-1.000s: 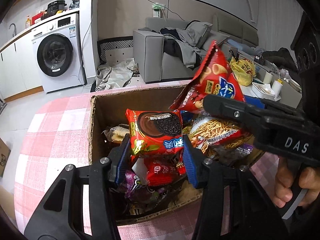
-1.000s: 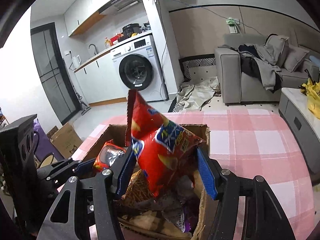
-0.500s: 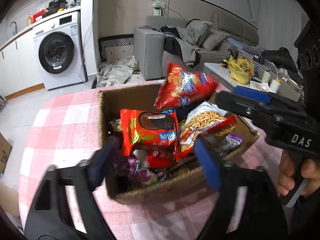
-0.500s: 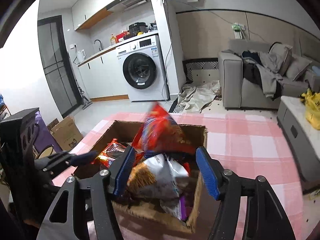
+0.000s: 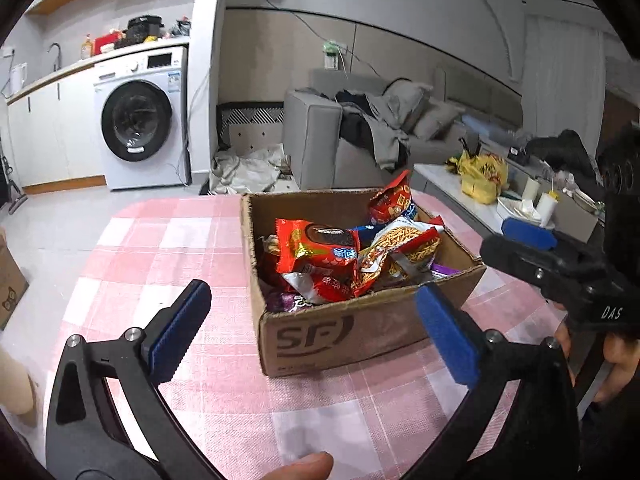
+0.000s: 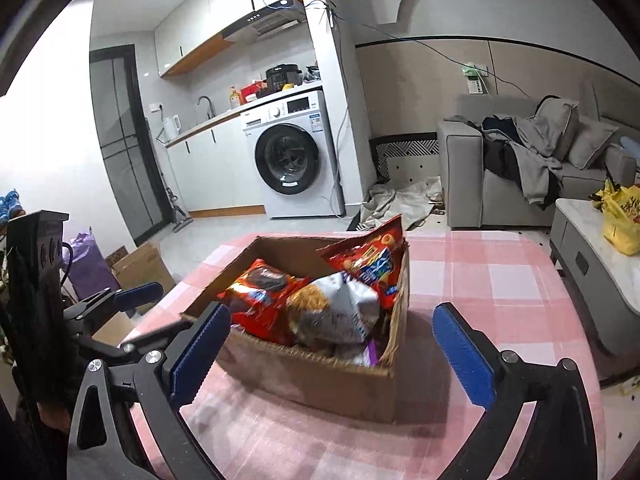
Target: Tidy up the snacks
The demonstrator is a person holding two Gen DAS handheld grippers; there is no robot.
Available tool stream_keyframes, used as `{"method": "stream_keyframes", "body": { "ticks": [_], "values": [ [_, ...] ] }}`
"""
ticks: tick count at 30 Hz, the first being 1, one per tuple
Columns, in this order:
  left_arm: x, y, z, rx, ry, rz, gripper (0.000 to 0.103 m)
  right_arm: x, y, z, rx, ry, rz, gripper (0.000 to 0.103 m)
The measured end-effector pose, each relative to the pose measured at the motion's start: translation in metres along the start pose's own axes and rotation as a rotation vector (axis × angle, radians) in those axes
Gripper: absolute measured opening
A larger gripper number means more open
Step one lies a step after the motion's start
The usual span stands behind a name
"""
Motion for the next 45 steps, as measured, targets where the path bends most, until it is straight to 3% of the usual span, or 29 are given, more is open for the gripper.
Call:
{"method": "stream_keyframes", "body": {
  "ticks": [10, 20, 30, 45],
  "values": [
    [-0.036, 0.001, -0.038, 0.014, -0.061, 0.03, 0.102, -0.022, 0.015, -0.036, -0.039, -0.054, 0.023, 0.103],
    [-0.039, 0.002, -0.06, 0.008, -0.132, 0.039, 0.102, -0.02, 0.015, -0.065, -0.054, -0.08, 0.024, 0.103],
    [-0.034, 0.005, -0.075, 0.007, -0.126, 0.063, 0.102, -0.018, 0.01, -0.078, -0.046, -0.121, -0.017, 0.103],
    [-0.024, 0.011, -0.069, -0.02, -0.105, 0.068, 0.102, -0.021, 0.013, -0.081, -0.06, -0.134, -0.035, 0.103]
  ]
}}
Point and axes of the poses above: each gripper's, at about its wrist camera, not at the fingertips, and x roughly the way its jaws point, y to its left, z to its top, the point moved 1 cm from there along x, roughly the way its jaws point, and after that the axes turned 7 degrees about y, right-handed, at the moved point
